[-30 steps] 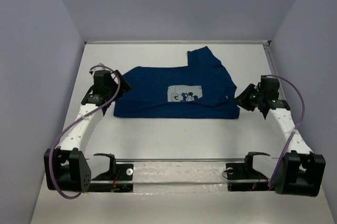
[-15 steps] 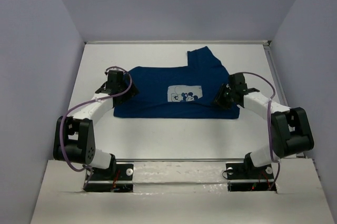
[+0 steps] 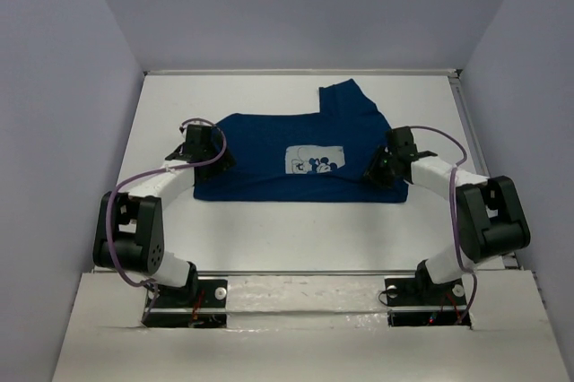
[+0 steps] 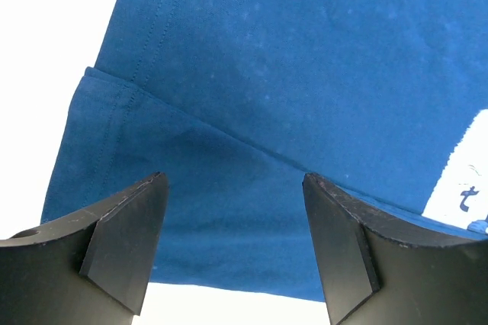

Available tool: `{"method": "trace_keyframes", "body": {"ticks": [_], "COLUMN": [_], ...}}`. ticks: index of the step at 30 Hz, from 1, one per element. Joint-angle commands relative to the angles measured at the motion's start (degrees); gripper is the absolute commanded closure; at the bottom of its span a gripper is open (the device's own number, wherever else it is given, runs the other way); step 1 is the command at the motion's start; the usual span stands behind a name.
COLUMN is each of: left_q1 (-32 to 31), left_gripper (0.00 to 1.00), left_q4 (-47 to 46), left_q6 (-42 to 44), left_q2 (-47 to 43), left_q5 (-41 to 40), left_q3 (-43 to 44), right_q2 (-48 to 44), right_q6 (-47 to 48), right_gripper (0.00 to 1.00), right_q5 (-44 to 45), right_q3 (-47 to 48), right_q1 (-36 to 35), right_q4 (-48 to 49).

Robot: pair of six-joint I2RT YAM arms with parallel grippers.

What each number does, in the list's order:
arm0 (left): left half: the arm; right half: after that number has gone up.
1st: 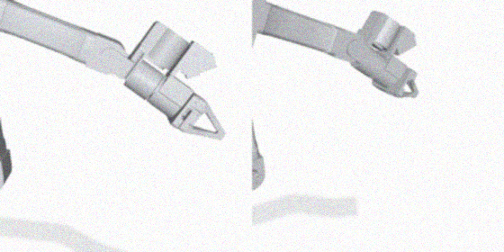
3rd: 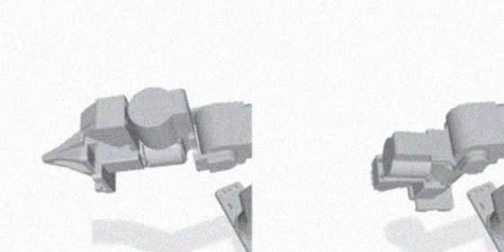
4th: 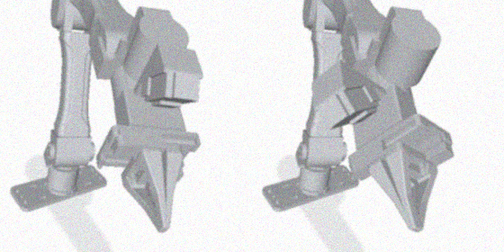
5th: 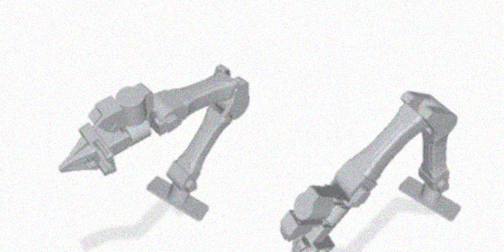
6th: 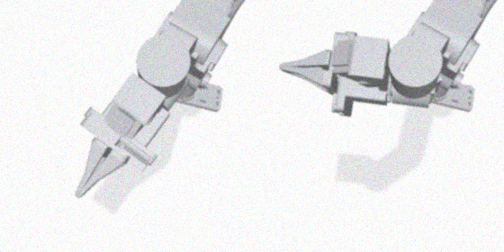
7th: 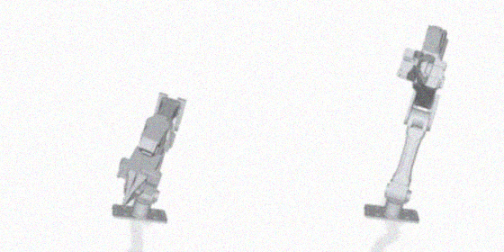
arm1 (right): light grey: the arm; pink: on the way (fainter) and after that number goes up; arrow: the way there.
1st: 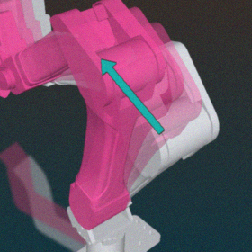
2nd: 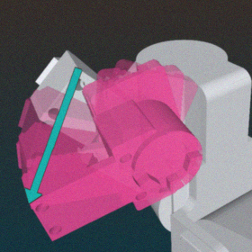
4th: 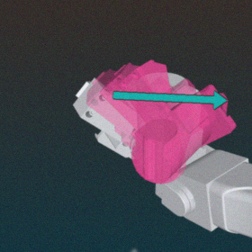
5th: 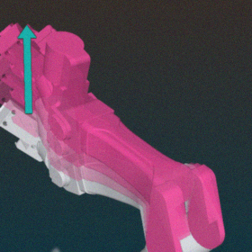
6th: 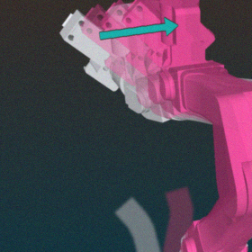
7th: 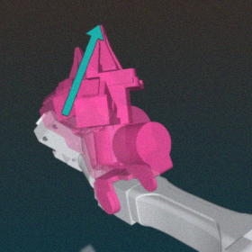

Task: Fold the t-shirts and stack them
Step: Fold the flattened tshirt in 1/3 of the way

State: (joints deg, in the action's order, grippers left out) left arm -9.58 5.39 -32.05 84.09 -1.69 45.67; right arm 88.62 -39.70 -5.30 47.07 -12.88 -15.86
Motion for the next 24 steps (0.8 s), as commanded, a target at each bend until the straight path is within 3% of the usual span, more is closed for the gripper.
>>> {"method": "trace_keyframes", "body": {"ticks": [1, 4, 13, 24], "left_q1": [0.2, 0.2, 0.2, 0.2], "left_gripper": [0.29, 0.29, 0.29, 0.29], "left_q4": [-1.2, -1.5, -1.3, -0.8], "left_q6": [1.6, 1.6, 1.6, 1.8], "left_q2": [0.0, 0.5, 0.6, 0.2], "left_q5": [-1.8, -1.7, -1.7, -1.4], "left_q3": [-0.1, -0.7, -0.4, 0.6], "right_q2": [-1.1, 0.1, 1.0, 1.6], "right_q6": [-0.4, -0.4, -0.1, 1.6], "right_gripper": [0.60, 0.60, 0.88, 0.92], "right_q5": [2.4, 0.9, 1.0, 1.6], "right_q3": [0.5, 0.2, 2.8, 9.6], "right_q1": [-0.7, -0.7, -1.2, -2.3], "right_q4": [1.2, 1.9, 1.3, -2.6]}}
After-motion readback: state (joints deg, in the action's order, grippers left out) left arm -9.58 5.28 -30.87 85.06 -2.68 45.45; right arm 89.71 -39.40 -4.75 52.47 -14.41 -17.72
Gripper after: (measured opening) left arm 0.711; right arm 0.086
